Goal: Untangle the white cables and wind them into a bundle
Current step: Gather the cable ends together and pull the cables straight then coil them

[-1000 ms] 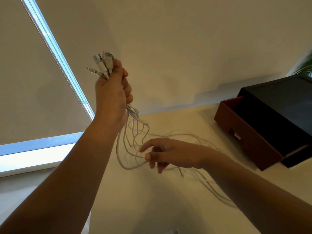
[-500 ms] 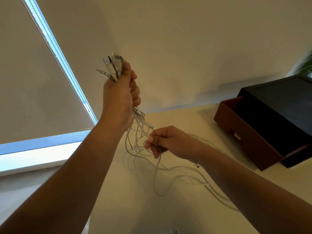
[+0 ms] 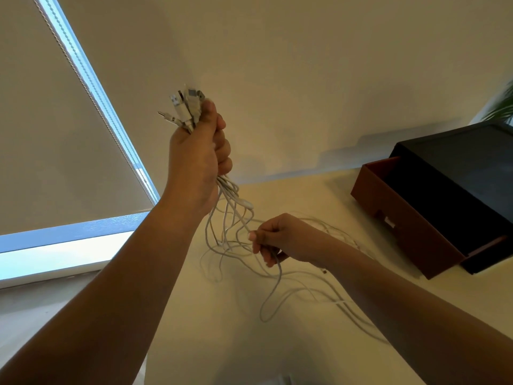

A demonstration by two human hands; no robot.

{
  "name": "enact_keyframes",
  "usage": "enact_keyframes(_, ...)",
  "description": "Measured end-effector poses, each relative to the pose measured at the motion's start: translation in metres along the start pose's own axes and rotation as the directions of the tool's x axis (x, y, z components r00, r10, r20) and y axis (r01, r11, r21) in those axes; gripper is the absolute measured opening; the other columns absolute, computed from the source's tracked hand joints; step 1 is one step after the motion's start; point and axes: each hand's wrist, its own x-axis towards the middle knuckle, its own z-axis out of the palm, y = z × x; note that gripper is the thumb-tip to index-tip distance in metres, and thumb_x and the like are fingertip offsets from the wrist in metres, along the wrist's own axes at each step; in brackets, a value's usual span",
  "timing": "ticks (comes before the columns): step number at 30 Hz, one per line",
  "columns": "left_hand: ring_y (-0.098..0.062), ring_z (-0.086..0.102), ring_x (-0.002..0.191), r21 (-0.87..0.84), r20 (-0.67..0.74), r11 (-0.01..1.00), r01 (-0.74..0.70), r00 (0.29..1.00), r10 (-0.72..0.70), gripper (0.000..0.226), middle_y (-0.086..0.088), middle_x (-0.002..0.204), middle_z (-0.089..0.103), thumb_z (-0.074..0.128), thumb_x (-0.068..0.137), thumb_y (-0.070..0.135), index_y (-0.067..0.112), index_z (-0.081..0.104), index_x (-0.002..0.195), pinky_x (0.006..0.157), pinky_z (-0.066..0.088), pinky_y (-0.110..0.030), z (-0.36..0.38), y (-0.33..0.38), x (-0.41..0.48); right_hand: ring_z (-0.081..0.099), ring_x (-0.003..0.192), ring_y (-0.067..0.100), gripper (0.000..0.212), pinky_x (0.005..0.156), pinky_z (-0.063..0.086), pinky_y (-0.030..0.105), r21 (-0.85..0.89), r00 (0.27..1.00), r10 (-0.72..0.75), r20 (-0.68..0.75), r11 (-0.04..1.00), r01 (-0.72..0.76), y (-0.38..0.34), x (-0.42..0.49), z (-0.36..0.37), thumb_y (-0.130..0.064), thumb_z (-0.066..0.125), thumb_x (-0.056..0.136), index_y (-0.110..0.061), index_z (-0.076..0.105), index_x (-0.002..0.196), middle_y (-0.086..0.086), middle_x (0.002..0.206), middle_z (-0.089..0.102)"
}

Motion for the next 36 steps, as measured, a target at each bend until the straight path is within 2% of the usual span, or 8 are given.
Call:
enact_keyframes(2,-0.006,0.019,0.040,-0.018,-0.021,1.000,0.000,1.000,-0.001,0.039,0.008,0.047,0.027,0.045,0.101,0.034,0.017,0.046,0.067,0.036,0.018,-0.018,-0.001,0.003,0.002,0.061,0.063,0.017,0.028,0.063,0.051,0.026,0.036,0.997,0.046,0.062,0.998,-0.049,0.007,-0.003,-0.002,-0.028,0.054,0.097,-0.006,0.067,0.085,0.006,0.069,0.064)
enact_keyframes(5,-0.006,0.019,0.040,-0.021,-0.017,1.000,0.020,1.000,-0.020,0.039,0.008,0.047,0.027,0.045,0.101,0.035,0.017,0.046,0.066,0.036,0.019,-0.017,0.000,0.001,0.000,0.060,0.059,0.015,0.027,0.060,0.051,0.025,0.030,0.990,0.116,0.080,0.993,-0.118,0.013,-0.002,-0.003,-0.027,0.056,0.096,-0.007,0.068,0.082,0.004,0.065,0.064)
enact_keyframes(12,-0.006,0.018,0.041,-0.005,0.016,0.999,0.037,0.999,-0.037,0.038,0.007,0.049,0.026,0.045,0.101,0.035,0.017,0.045,0.068,0.038,0.016,-0.018,0.002,-0.002,-0.003,0.050,0.049,0.015,0.037,0.052,0.042,0.022,-0.087,0.990,0.125,-0.069,0.988,-0.130,0.017,0.005,0.003,-0.039,0.069,0.085,-0.008,0.063,0.065,0.002,0.050,0.057)
enact_keyframes(15,-0.006,0.019,0.041,-0.011,0.009,0.999,0.034,0.999,-0.034,0.038,0.008,0.048,0.027,0.045,0.101,0.034,0.017,0.046,0.068,0.037,0.018,-0.017,0.000,0.000,-0.002,0.050,0.047,0.015,0.038,0.052,0.042,0.022,-0.068,0.988,0.104,-0.116,0.991,-0.112,0.019,0.006,-0.002,-0.037,0.068,0.086,-0.004,0.063,0.069,0.004,0.052,0.057)
enact_keyframes(19,-0.006,0.019,0.041,-0.013,0.007,0.999,0.029,1.000,-0.029,0.038,0.008,0.048,0.027,0.045,0.101,0.034,0.017,0.045,0.067,0.036,0.019,-0.017,-0.002,0.002,-0.002,0.054,0.049,0.011,0.034,0.056,0.046,0.023,-0.012,0.985,0.140,-0.098,0.990,-0.142,0.024,0.007,-0.008,-0.035,0.067,0.087,-0.002,0.065,0.080,-0.003,0.051,0.060)
enact_keyframes(26,-0.006,0.019,0.041,-0.014,-0.017,1.000,-0.008,1.000,0.008,0.039,0.008,0.049,0.027,0.045,0.102,0.034,0.018,0.045,0.066,0.037,0.018,-0.018,-0.005,0.011,0.003,0.051,0.055,0.015,0.038,0.054,0.042,0.022,-0.049,0.981,0.186,-0.058,0.981,-0.189,0.042,0.006,-0.014,-0.040,0.066,0.087,-0.002,0.067,0.079,0.006,0.060,0.060)
enact_keyframes(36,-0.005,0.020,0.041,-0.020,-0.058,0.999,-0.034,0.998,0.033,0.038,0.008,0.048,0.028,0.045,0.102,0.036,0.018,0.046,0.067,0.036,0.019,-0.018,-0.017,0.021,0.011,0.054,0.058,0.013,0.031,0.062,0.044,0.025,-0.041,0.978,0.206,0.022,0.978,-0.205,0.067,-0.003,-0.021,-0.038,0.063,0.090,-0.009,0.065,0.077,0.002,0.060,0.058)
